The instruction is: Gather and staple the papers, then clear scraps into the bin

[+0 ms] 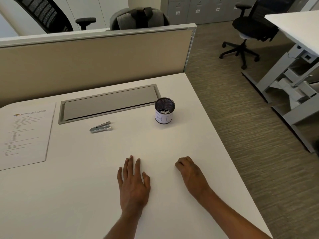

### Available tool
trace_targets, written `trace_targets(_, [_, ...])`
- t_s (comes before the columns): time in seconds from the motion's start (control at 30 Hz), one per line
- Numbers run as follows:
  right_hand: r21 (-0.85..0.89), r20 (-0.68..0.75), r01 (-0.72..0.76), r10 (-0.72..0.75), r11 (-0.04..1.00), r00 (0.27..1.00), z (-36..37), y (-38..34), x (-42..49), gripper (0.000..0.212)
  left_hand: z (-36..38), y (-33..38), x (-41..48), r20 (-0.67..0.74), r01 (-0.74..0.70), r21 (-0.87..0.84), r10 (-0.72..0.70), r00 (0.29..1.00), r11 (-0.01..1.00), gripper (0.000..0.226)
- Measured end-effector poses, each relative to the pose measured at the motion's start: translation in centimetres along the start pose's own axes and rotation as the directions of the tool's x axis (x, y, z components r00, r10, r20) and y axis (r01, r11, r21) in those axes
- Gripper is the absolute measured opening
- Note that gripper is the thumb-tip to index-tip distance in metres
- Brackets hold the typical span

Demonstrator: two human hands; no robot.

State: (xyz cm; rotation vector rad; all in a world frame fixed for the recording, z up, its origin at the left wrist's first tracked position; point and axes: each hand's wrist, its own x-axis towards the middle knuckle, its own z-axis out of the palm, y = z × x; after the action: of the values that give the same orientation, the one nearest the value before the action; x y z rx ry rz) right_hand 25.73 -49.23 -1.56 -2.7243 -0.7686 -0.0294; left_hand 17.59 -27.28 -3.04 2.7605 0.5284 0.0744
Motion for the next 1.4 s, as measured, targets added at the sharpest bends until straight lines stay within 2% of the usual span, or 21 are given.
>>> trace_targets(0.07, [0.034, -0.039, -0.036, 0.037, 0.999, 0.999, -0.1, 0.4, 0.9, 0.037, 0.0, 0.0, 0.0, 0.002, 0.003, 0.000, -0.003, 1.000, 1.000, 0.060])
trace_targets(0.13, [0.275, -0.111, -0.182, 0.219, 0.944, 0.969, -0.7, 0.9, 2.2, 0.029, 0.0, -0.1, 0.0, 0.010, 0.010, -0.004, -0.010, 1.000, 1.000, 0.060])
trace_targets(0.17, [0.459, -0.102, -0.279, 0.362, 0.843, 0.926, -1.2, 1.3, 3.0, 0.027, 0.0, -0.1, 0.0, 0.013, 0.012, -0.004, -0.012, 1.000, 1.000, 0.060])
trace_targets(0.23, [0.762, 0.103, -0.445, 0.591, 0.470, 0.800, -2.5, 2.1, 4.3, 0.027, 0.1, -0.1, 0.1, 0.016, 0.013, -0.002, -0.012, 1.000, 1.000, 0.060])
trace_targets(0.3, [0.884, 0.284, -0.451, 0.624, 0.124, 0.728, -3.8, 2.8, 5.2, 0.023, 0.1, -0.1, 0.1, 0.016, 0.014, -0.004, -0.014, 1.000, 1.000, 0.060])
trace_targets(0.37, [0.914, 0.349, -0.402, 0.605, -0.052, 0.716, -5.4, 2.9, 6.1, 0.020, 0.2, -0.1, 0.1, 0.014, 0.013, -0.005, -0.013, 1.000, 1.000, 0.060])
trace_targets(0.43, [0.930, 0.345, -0.348, 0.599, -0.117, 0.722, -6.9, 2.7, 7.5, 0.020, 0.2, -0.1, 0.2, 0.014, 0.015, -0.007, -0.015, 1.000, 1.000, 0.061])
trace_targets(0.5, [0.951, 0.291, -0.296, 0.602, -0.095, 0.744, -8.4, 2.3, 9.5, 0.020, 0.3, -0.1, 0.2, 0.015, 0.014, -0.004, -0.014, 1.000, 1.000, 0.061])
trace_targets(0.57, [0.969, 0.192, -0.247, 0.598, 0.009, 0.778, -9.7, 1.6, 11.9, 0.020, 0.3, -0.1, 0.2, 0.015, 0.009, 0.000, -0.009, 1.000, 1.000, 0.061])
trace_targets(0.67, [0.951, 0.011, -0.188, 0.578, 0.246, 0.816, -11.1, 0.2, 15.8, 0.016, 0.3, -0.1, 0.3, 0.010, 0.009, 0.001, -0.009, 1.000, 1.000, 0.061])
trace_targets(0.77, [0.834, -0.170, -0.150, 0.506, 0.532, 0.846, -11.9, -0.7, 19.8, 0.016, 0.4, -0.1, 0.3, 0.008, 0.006, 0.002, -0.006, 1.000, 1.000, 0.061])
trace_targets(0.83, [0.697, -0.233, -0.145, 0.413, 0.702, 0.881, -12.0, -0.8, 21.9, 0.017, 0.3, -0.1, 0.3, 0.010, 0.004, 0.003, -0.004, 1.000, 1.000, 0.060])
trace_targets(0.9, [0.579, -0.228, -0.149, 0.335, 0.801, 0.914, -11.7, -0.7, 23.2, 0.017, 0.2, -0.1, 0.3, 0.012, 0.005, 0.004, -0.005, 1.000, 1.000, 0.060])
trace_targets(0.97, [0.487, -0.197, -0.158, 0.284, 0.859, 0.938, -11.5, -0.6, 24.0, 0.017, 0.2, -0.1, 0.3, 0.012, 0.004, 0.004, -0.004, 1.000, 1.000, 0.059])
trace_targets(1.1, [0.384, -0.136, -0.168, 0.235, 0.908, 0.962, -11.1, -0.4, 24.5, 0.018, 0.2, -0.1, 0.2, 0.019, 0.000, 0.004, 0.000, 1.000, 1.000, 0.059])
trace_targets(1.4, [0.304, -0.198, -0.134, 0.201, 0.943, 0.959, -10.8, -0.9, 24.3, 0.019, 0.2, 0.0, 0.2, 0.019, 0.001, 0.005, -0.001, 1.000, 1.000, 0.059])
